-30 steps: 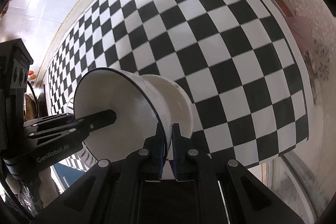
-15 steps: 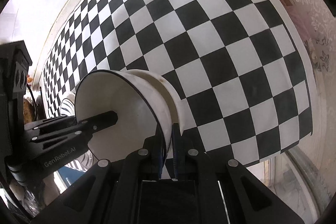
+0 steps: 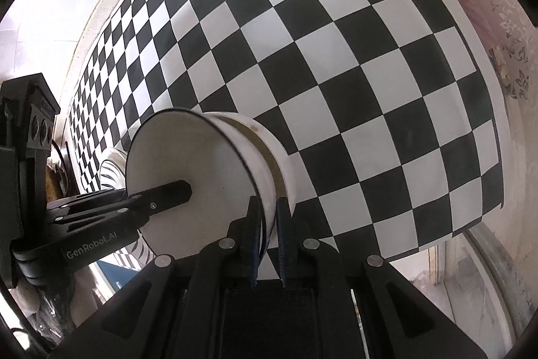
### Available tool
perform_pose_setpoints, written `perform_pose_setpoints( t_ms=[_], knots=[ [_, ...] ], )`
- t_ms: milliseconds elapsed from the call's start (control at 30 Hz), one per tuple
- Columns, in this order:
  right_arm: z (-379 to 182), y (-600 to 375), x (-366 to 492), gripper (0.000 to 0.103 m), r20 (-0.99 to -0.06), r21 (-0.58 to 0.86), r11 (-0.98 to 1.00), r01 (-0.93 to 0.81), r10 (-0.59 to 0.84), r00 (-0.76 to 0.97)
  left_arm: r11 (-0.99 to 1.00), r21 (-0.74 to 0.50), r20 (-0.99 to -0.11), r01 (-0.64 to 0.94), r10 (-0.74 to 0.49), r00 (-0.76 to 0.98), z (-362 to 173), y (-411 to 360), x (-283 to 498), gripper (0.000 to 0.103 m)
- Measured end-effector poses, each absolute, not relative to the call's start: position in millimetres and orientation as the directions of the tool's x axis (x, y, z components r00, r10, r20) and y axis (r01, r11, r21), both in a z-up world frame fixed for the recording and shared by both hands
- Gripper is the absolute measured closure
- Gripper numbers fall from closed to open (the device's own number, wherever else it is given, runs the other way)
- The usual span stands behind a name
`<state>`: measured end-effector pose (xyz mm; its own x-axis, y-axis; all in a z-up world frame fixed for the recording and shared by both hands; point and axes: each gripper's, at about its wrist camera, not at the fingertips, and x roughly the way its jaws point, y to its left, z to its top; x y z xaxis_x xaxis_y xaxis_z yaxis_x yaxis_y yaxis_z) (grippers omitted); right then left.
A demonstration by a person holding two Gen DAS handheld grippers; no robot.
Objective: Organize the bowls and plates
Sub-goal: 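Carry the black-rimmed bowl into the red-patterned bowl and open both grippers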
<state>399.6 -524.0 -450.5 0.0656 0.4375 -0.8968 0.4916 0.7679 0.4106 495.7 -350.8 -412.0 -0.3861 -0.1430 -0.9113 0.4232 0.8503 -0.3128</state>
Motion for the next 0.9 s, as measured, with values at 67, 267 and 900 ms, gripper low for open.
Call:
perform_pose_setpoints(
  t_ms=[67, 267, 900],
  knots=[
    [-452.3, -525.5, 400.6, 0.091, -0.890, 0.417, 0.757, 0.503, 0.453, 0.056, 0.853, -0.318, -0.905, 0.414, -0.143, -0.400, -413.0, -350.9, 497.3, 0.091],
    [-454.8, -525.7, 404.3, 0.087, -0.876, 0.415, 0.750, 0.514, 0.483, 0.004, 0.865, -0.349, -0.871, 0.361, -0.158, -0.464, -417.4, -348.3, 499.8, 0.085],
    [-451.6, -521.6, 404.6, 0.072, -0.858, 0.434, 0.753, 0.495, 0.513, -0.027, 0.860, -0.322, -0.877, 0.397, -0.113, -0.466, -395.4, -339.3, 503.1, 0.083]
  ],
)
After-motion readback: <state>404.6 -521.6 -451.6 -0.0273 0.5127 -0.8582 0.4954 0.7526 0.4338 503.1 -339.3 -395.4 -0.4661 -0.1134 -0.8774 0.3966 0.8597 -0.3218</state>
